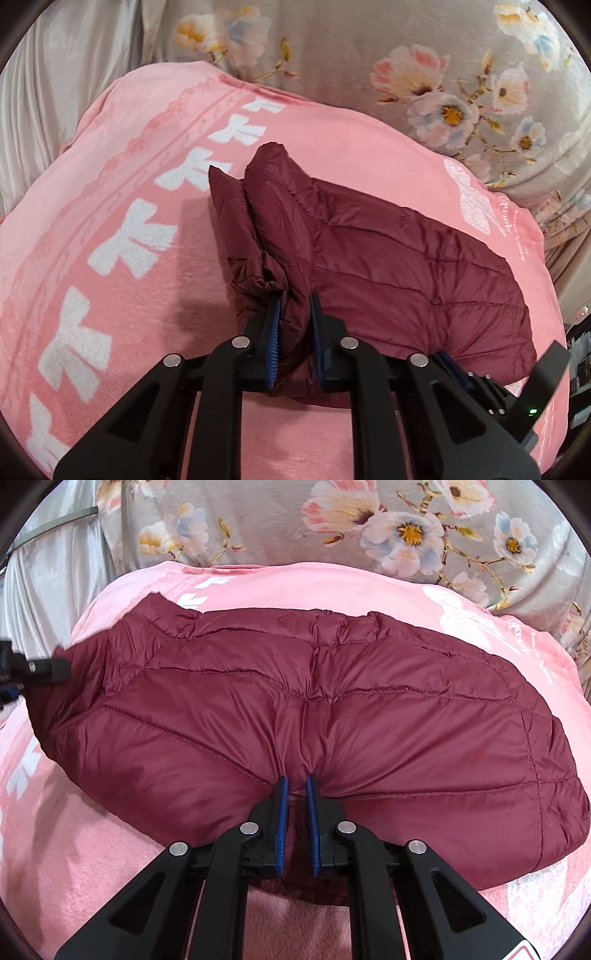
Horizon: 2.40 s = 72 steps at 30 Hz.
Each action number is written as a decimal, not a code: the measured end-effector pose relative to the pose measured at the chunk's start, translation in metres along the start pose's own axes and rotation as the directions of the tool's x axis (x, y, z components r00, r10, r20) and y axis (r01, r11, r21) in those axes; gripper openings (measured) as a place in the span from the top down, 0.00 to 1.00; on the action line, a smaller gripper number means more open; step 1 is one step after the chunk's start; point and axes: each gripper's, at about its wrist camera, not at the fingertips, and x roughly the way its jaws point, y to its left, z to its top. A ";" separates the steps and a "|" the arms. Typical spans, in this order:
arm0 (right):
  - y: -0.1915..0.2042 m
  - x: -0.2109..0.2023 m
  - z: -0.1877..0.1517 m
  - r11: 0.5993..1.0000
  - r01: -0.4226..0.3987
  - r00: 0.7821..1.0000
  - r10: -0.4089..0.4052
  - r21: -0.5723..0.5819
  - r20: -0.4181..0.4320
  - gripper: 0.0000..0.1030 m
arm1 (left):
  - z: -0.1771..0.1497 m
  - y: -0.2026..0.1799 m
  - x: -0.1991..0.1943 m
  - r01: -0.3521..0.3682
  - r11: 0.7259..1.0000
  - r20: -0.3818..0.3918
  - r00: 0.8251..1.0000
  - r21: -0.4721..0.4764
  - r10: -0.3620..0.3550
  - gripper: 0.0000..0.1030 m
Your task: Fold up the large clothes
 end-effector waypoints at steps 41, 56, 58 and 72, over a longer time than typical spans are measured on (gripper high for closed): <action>-0.131 -0.084 -0.057 0.945 -0.030 0.999 0.016 0.326 0.045 0.93 | -0.027 -0.151 -0.009 0.166 0.955 -0.022 0.986 0.245 -0.165 0.67; -0.033 -0.028 -0.002 0.977 -0.178 0.984 0.180 0.116 -0.006 0.93 | -0.054 0.103 0.038 -0.002 0.853 -0.098 0.994 -0.522 -0.058 0.15; -0.026 -0.021 -0.006 0.982 -0.155 0.987 0.158 0.104 -0.021 0.93 | -0.053 0.102 0.041 0.022 0.849 -0.052 0.997 -0.528 -0.057 0.07; -0.040 -0.003 -0.016 0.967 -0.188 0.980 0.196 0.171 -0.028 1.00 | 0.014 -0.008 -0.020 0.258 0.952 0.124 0.963 -0.163 -0.239 0.90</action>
